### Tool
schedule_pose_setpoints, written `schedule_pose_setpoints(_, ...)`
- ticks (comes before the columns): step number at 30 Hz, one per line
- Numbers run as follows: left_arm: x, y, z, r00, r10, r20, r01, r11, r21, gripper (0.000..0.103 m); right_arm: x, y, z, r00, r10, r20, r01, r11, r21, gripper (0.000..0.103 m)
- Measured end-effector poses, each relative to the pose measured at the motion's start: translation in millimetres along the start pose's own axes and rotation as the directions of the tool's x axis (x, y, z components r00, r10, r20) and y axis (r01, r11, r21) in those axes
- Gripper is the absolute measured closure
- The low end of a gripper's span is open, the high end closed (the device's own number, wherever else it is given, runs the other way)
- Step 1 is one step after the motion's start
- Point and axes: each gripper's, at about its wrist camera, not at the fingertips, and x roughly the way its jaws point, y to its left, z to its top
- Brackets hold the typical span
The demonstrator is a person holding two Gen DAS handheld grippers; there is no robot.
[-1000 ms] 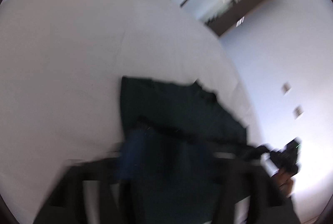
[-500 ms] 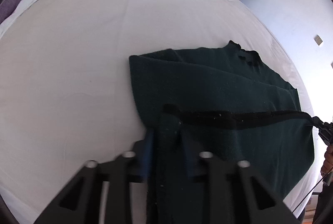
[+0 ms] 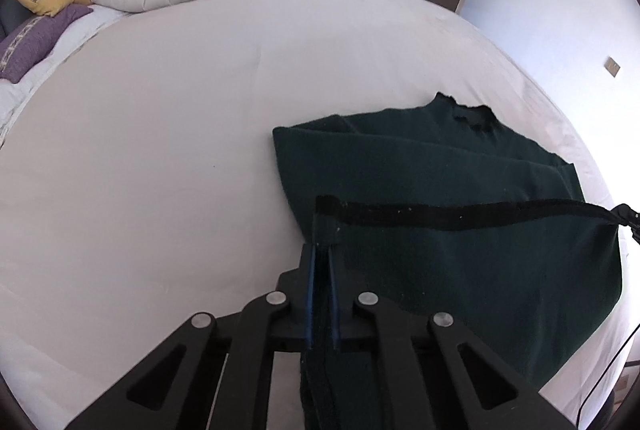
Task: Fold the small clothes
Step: 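Lay the folded hem on the collar and open both grippers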
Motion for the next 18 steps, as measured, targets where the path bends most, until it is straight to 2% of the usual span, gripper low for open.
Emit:
schedule_pose_setpoints(10,-27,-5,19,0.991,-0.011,0.136,0.010,1.000,0.004,0.099,-4,4,12,1.000,-0.009,0.025,0.009,1.000,-0.011,0.098)
schedule_pose_setpoints(18,-24,1,55,0.982,-0.009,0.190,0.022,0.998,-0.064,0.099,4,9,43,0.998,-0.023,0.064,0.023,1.000,0.001,0.098)
